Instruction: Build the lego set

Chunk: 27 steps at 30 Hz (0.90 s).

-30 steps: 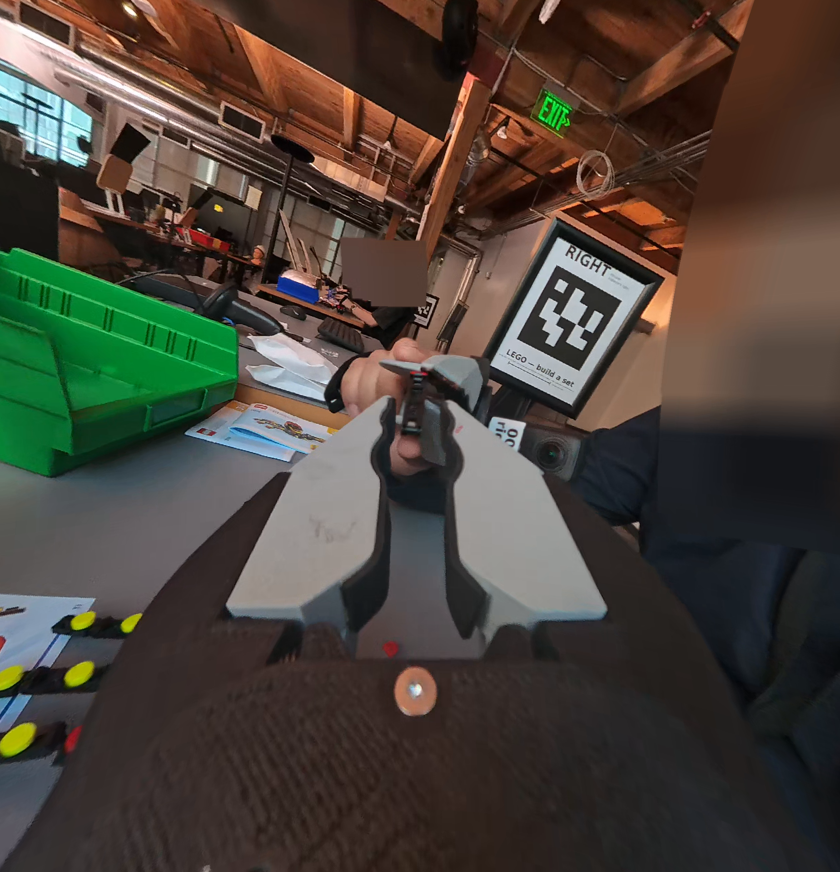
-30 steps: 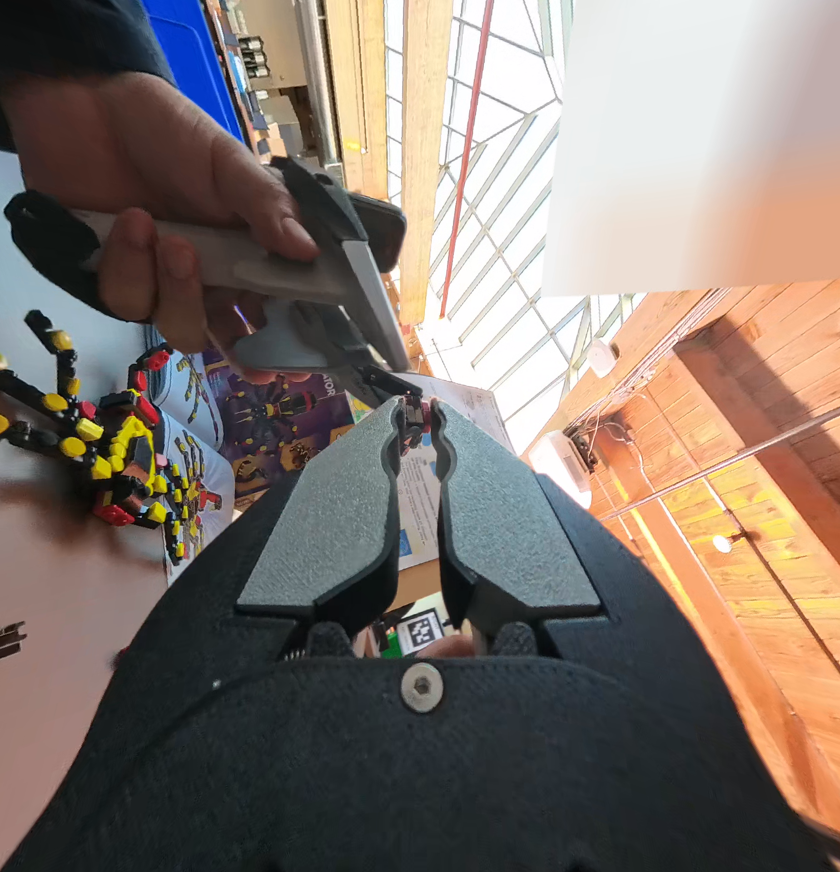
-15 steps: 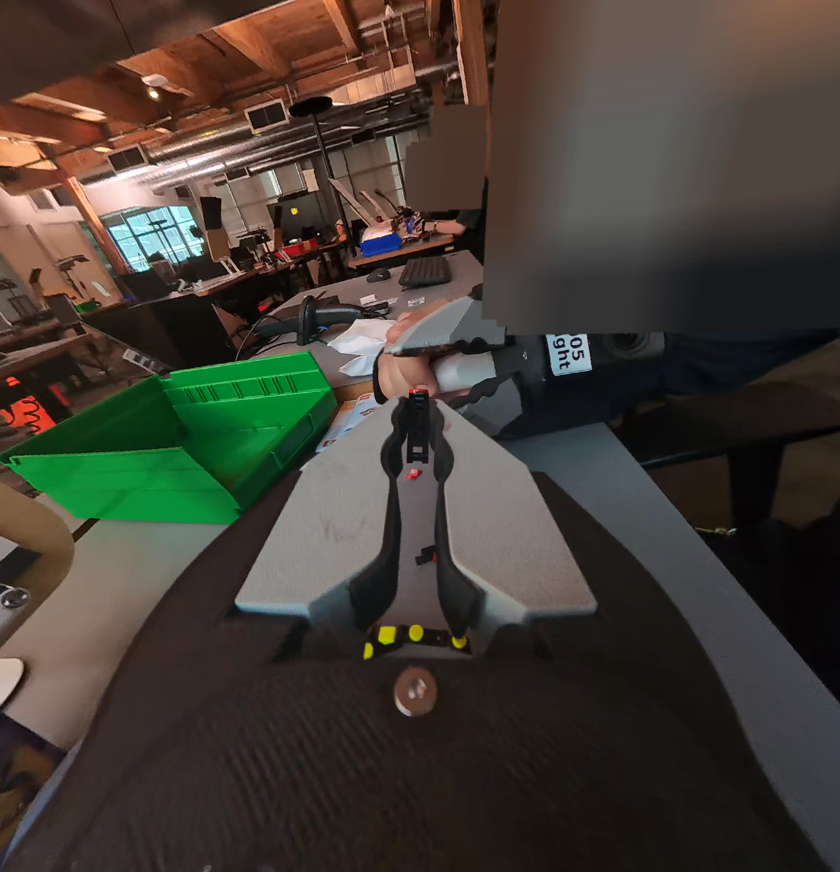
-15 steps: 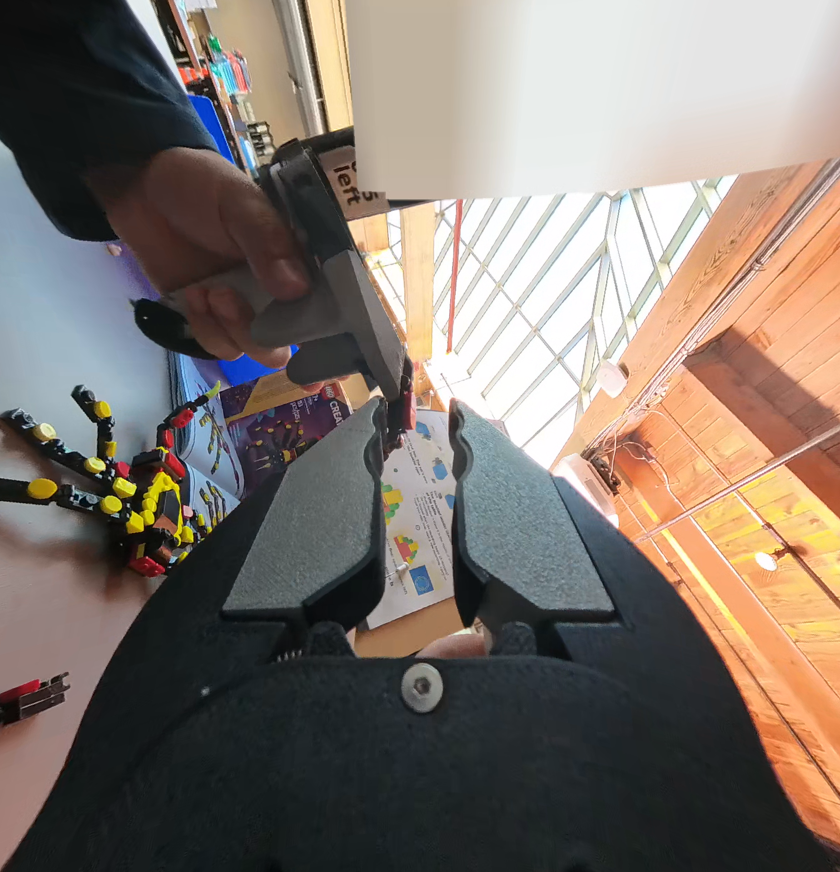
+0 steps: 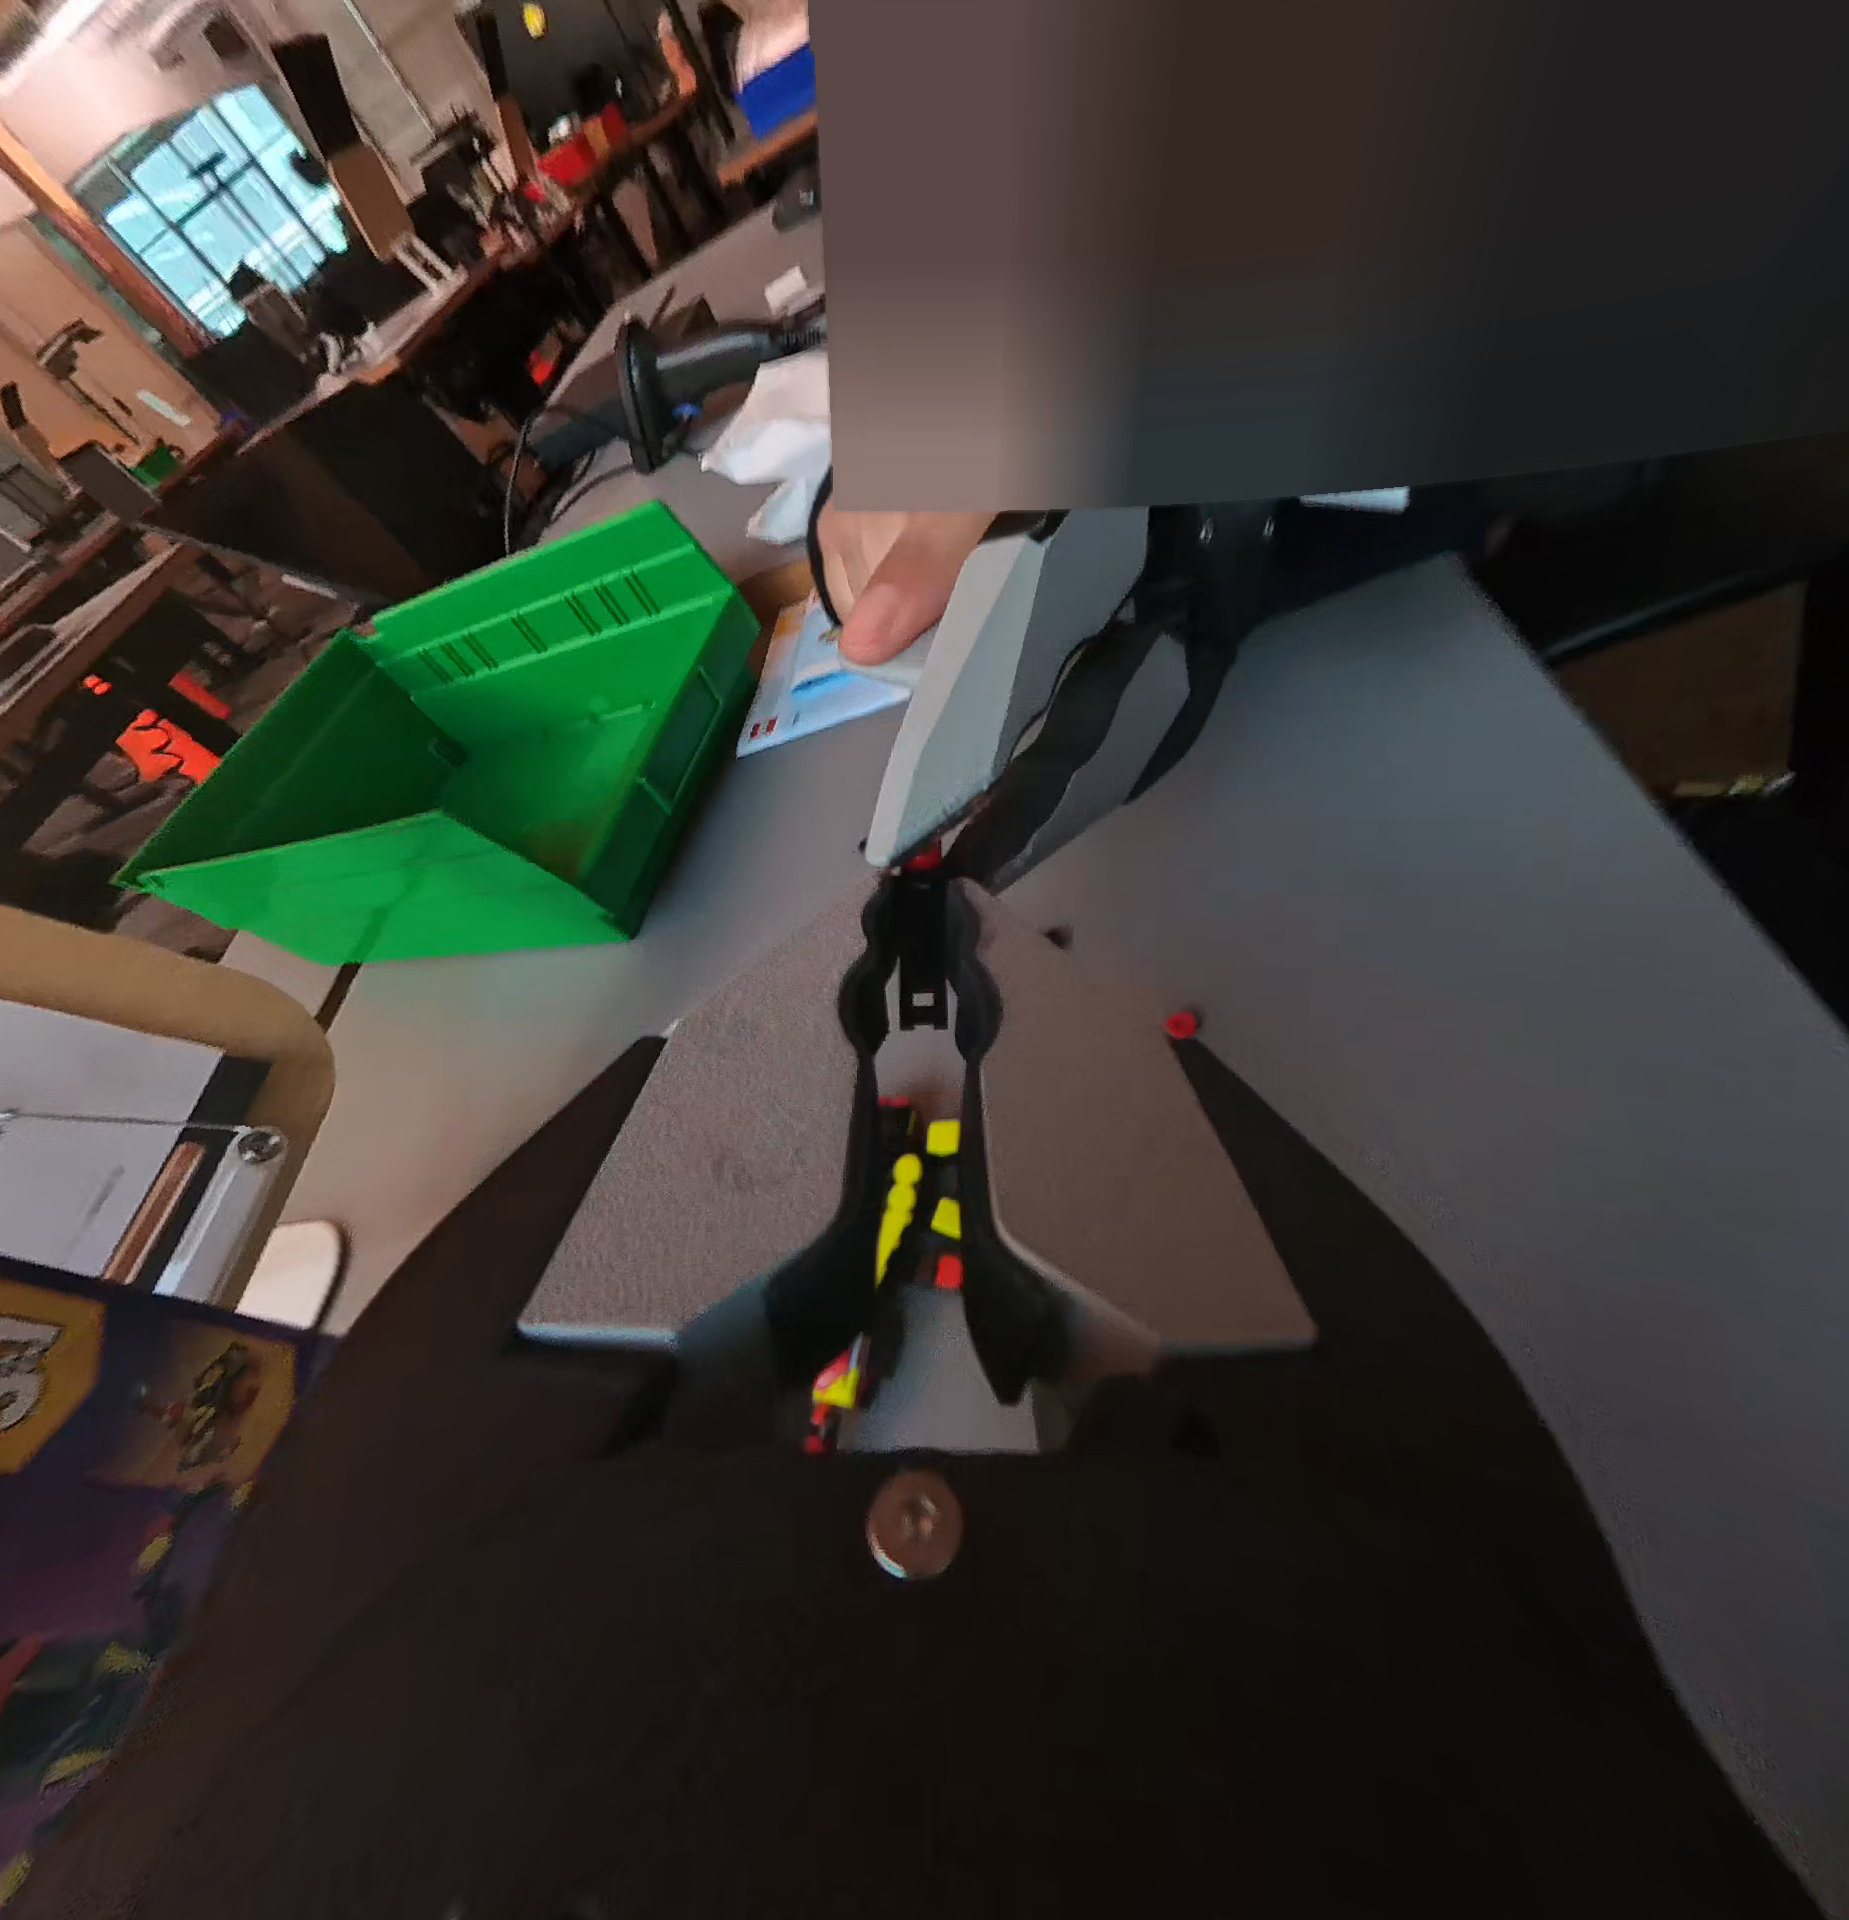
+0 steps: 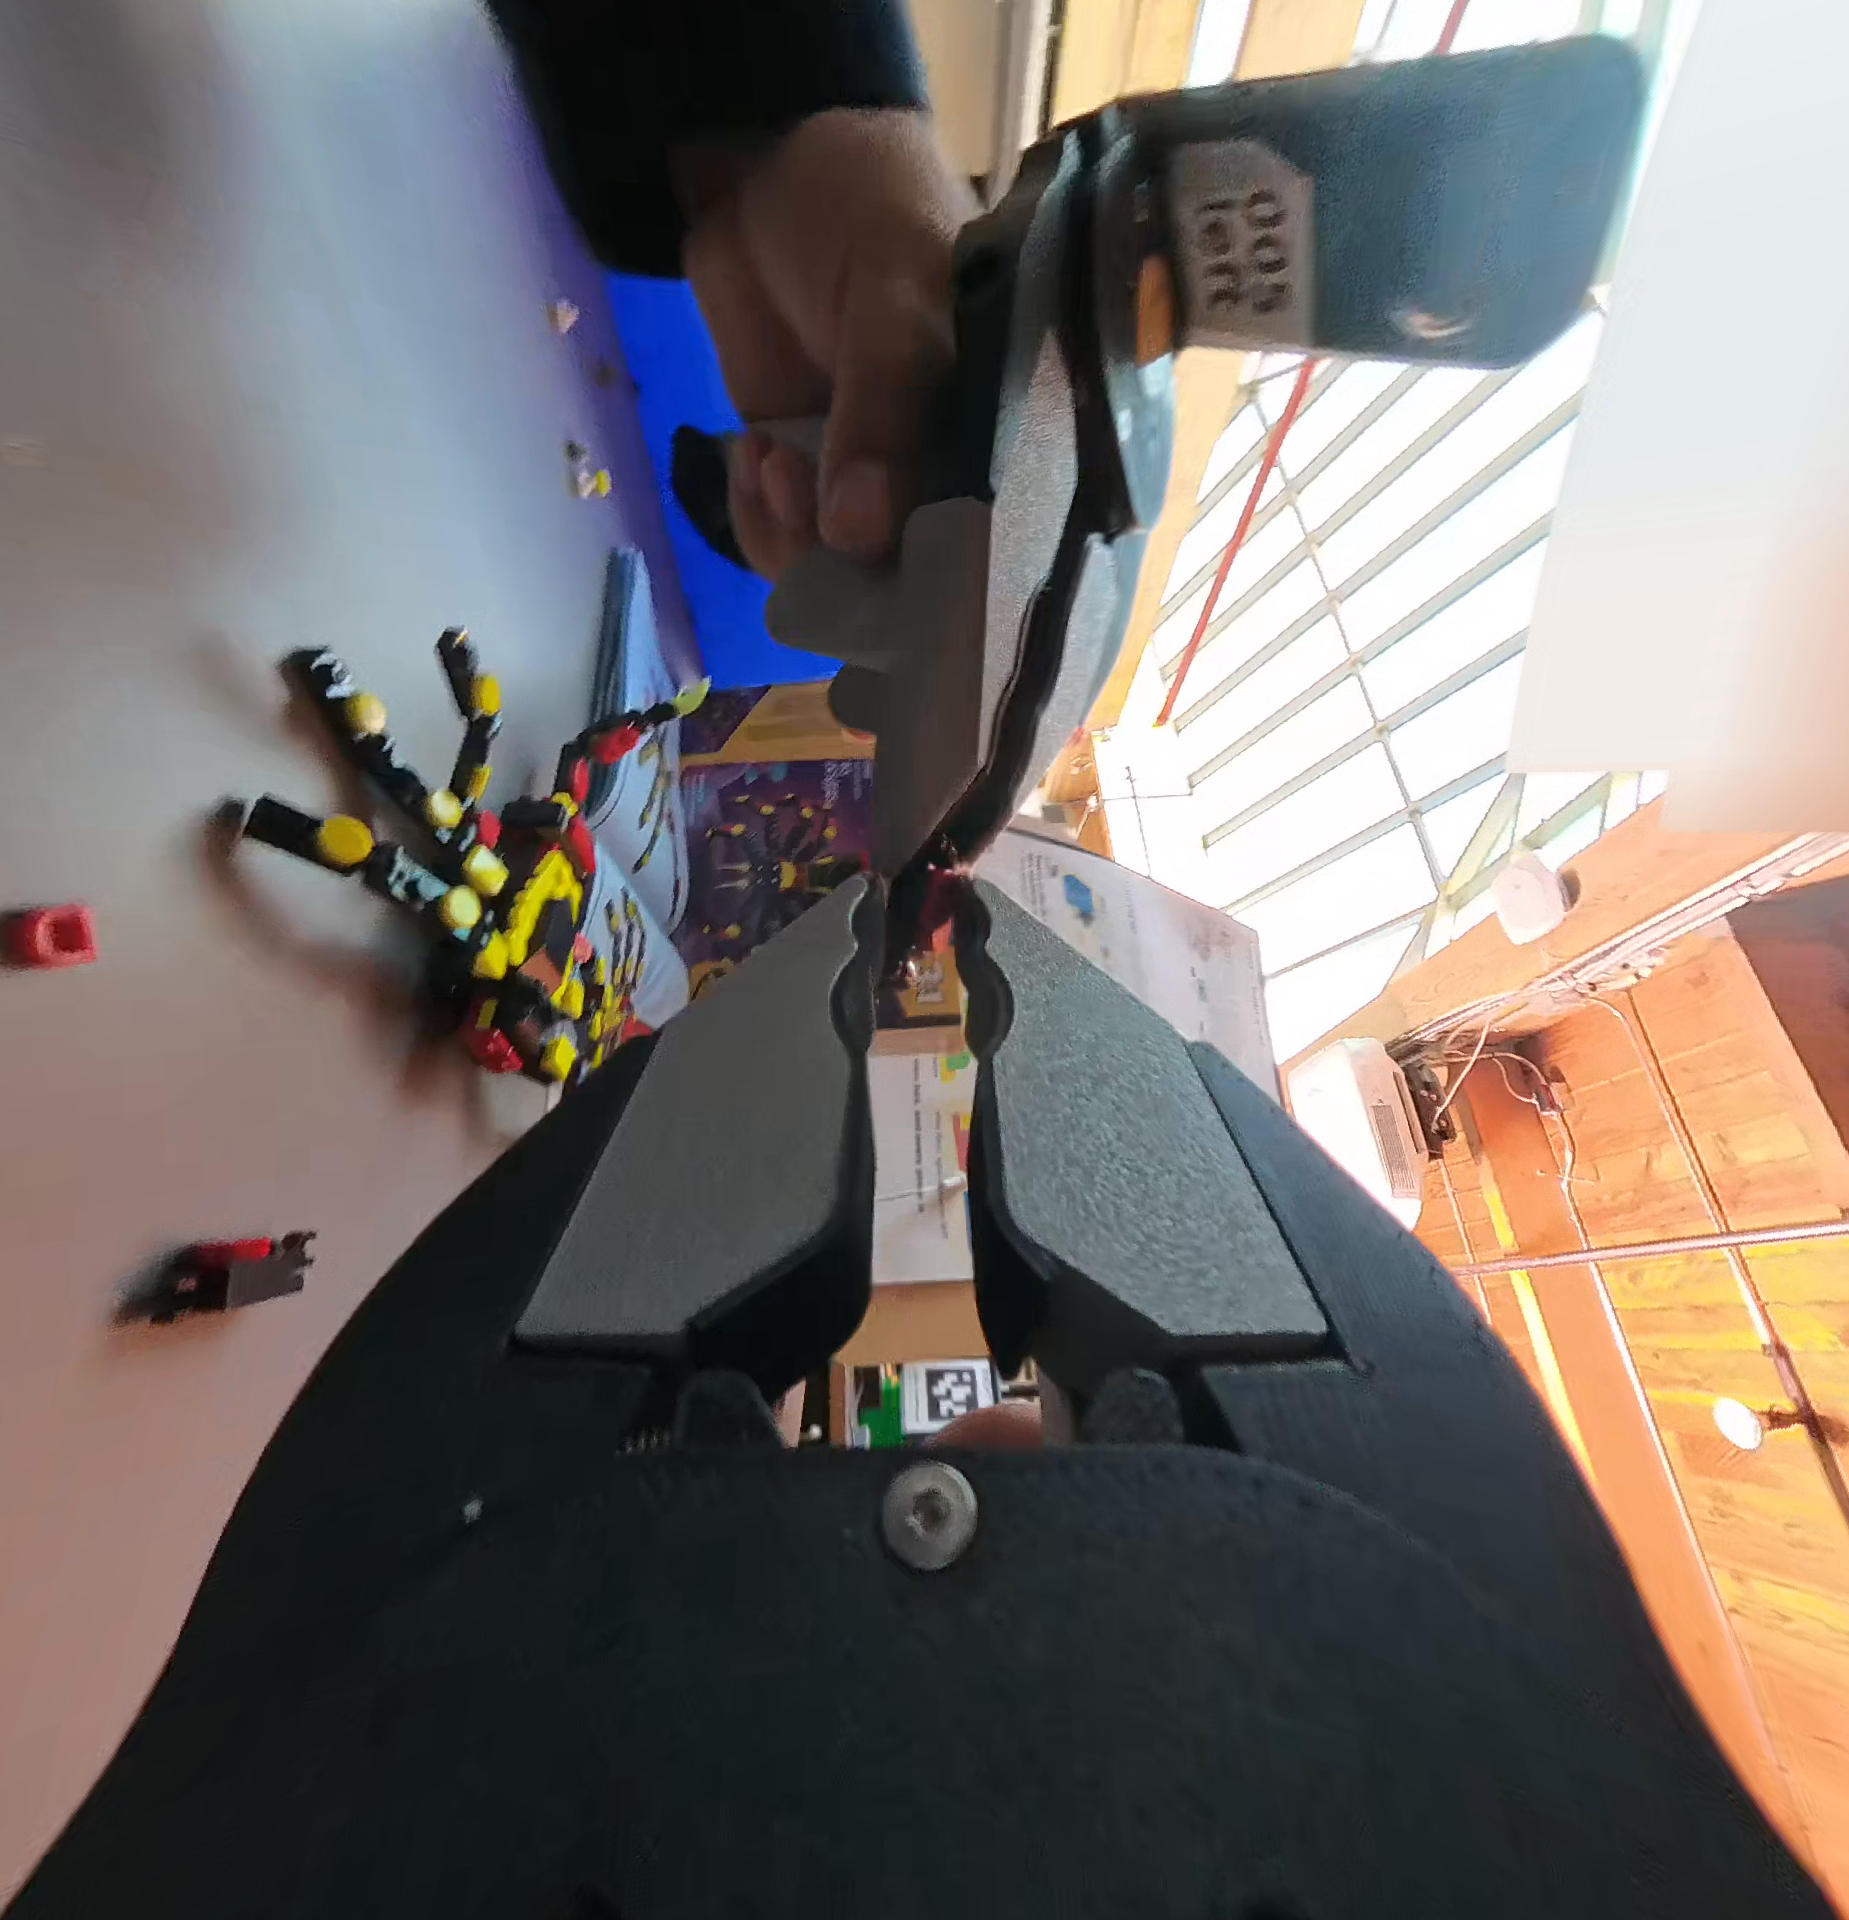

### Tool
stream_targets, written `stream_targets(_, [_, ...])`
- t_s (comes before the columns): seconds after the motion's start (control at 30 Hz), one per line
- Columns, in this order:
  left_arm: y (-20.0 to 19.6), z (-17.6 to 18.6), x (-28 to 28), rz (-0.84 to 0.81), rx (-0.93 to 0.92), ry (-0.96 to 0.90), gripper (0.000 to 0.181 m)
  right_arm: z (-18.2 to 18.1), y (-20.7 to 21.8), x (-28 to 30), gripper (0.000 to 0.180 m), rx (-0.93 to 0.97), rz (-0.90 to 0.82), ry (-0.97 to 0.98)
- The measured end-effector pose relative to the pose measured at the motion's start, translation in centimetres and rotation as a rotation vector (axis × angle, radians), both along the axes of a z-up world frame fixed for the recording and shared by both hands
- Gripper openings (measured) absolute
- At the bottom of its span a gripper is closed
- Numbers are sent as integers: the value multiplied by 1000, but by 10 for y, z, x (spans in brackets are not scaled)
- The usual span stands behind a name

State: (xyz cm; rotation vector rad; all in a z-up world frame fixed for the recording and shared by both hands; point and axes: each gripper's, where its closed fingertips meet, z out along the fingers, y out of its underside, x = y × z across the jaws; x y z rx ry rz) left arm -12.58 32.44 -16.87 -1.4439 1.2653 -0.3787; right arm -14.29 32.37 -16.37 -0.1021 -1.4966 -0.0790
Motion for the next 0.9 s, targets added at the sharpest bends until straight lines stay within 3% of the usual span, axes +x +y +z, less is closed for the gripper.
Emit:
stream_targets(0.07, [9, -15, -5, 55, 44, 113, 5, -13, 8, -2, 8, 21, -40, -76])
stream_targets(0.17, [19, -31, -8, 116, 152, 258, 5, -27, 18, -2, 8, -117, -64, -148])
stream_targets(0.3, [19, -10, -7, 132, 291, 205, 5, -7, 20, 9, 7, -612, 81, -106])
stream_targets(0.4, [16, 5, -6, 128, 362, 138, 5, 14, 27, 20, 21, -989, 207, -87])
stream_targets(0.57, [12, 6, 2, 102, 430, 149, 5, 28, 17, 26, 25, -1490, 434, -193])
stream_targets(0.67, [10, 6, 8, 95, 453, 159, 5, 16, 20, 18, 28, -1623, 396, -261])
stream_targets(0.77, [15, 0, 8, 137, 481, 220, 5, 9, 11, 14, 9, -1692, 414, -325])
stream_targets(0.9, [23, -6, 3, 189, 541, 307, 5, 0, 11, 13, 20, -1679, 364, -364])
